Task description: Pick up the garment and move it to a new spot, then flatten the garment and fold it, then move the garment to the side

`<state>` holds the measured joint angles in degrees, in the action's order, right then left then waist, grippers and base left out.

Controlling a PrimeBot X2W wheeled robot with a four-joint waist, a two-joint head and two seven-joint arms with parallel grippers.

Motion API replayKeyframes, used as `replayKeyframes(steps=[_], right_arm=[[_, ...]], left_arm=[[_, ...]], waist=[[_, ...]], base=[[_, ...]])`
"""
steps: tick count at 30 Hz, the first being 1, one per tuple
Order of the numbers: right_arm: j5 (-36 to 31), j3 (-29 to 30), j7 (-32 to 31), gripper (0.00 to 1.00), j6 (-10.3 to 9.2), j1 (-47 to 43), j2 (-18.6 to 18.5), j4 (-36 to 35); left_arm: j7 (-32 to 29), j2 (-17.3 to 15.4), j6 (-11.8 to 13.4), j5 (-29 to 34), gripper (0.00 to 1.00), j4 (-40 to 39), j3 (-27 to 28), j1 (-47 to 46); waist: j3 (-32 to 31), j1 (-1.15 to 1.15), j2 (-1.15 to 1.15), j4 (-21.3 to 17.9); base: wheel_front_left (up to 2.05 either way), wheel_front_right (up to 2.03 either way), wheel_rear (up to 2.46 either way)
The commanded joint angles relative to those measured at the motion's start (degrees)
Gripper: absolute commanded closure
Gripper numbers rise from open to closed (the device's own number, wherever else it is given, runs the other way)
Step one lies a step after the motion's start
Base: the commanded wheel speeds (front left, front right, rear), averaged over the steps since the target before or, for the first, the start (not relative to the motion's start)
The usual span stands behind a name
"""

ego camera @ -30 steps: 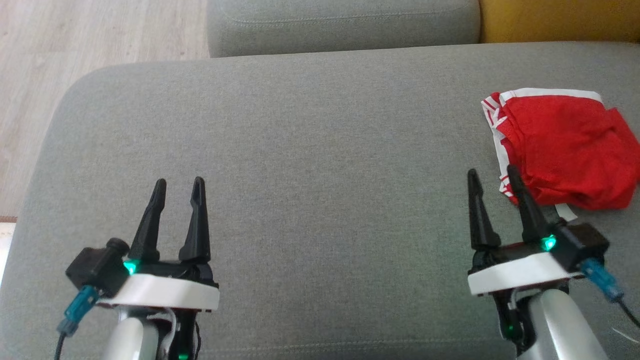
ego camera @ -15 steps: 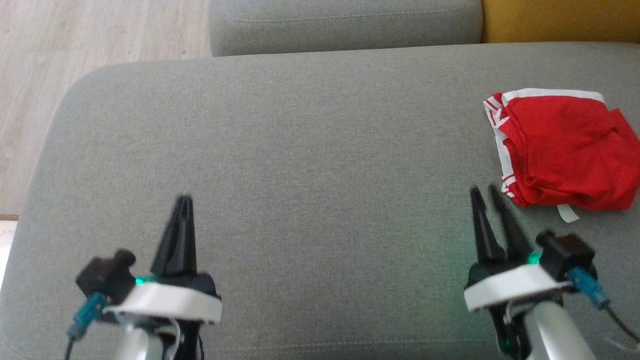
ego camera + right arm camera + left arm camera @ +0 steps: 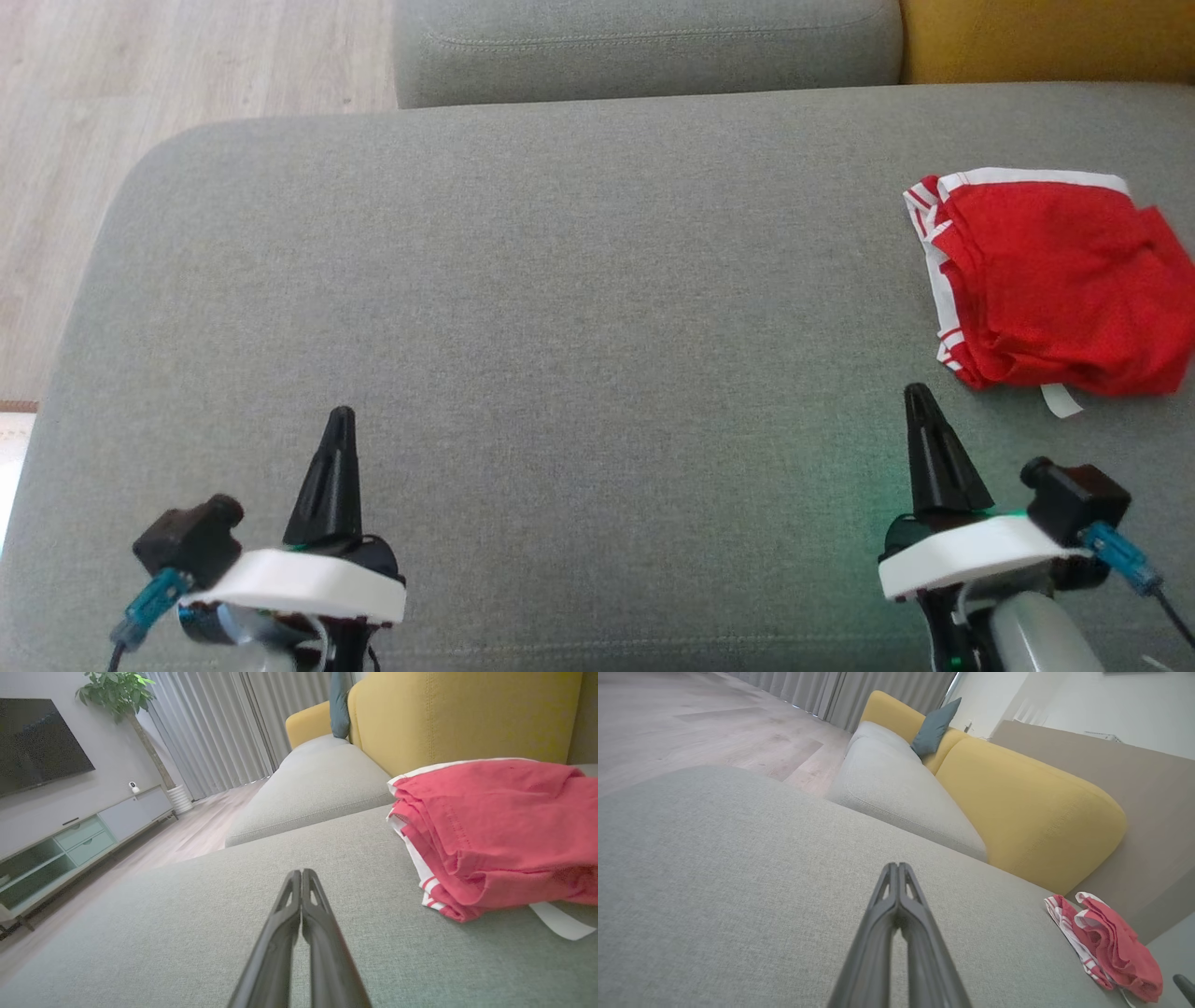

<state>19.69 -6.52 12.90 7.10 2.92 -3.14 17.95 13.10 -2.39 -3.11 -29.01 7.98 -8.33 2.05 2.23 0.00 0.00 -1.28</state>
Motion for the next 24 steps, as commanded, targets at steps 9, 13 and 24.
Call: replayKeyframes(steps=[9,13,24], right_arm=[[8.0,1.0,-1.7,1.00,0.07,2.5,-0.8,-2.2],[10.7,1.3,-2.2,1.00,0.09,2.5,-0.9,-2.3],[18.1,2.2,-3.8,1.00,0.12,2.5,-1.1,-2.5]], left_arm=[[-1.8,-0.7,-0.7,-6.9,1.00,-0.8,1.8,-3.3],[-2.4,-0.8,-0.9,-9.2,1.00,-0.5,2.1,-3.5],[-4.0,-1.1,-1.3,-15.6,1.00,0.2,3.2,-4.0]], waist=[[-0.2,0.00,0.00,0.1],[-0.3,0.00,0.00,0.2],[-0.5,0.00,0.00,0.3]], base=[[0.00,0.00,0.00],[0.00,0.00,0.00],[0.00,0.00,0.00]])
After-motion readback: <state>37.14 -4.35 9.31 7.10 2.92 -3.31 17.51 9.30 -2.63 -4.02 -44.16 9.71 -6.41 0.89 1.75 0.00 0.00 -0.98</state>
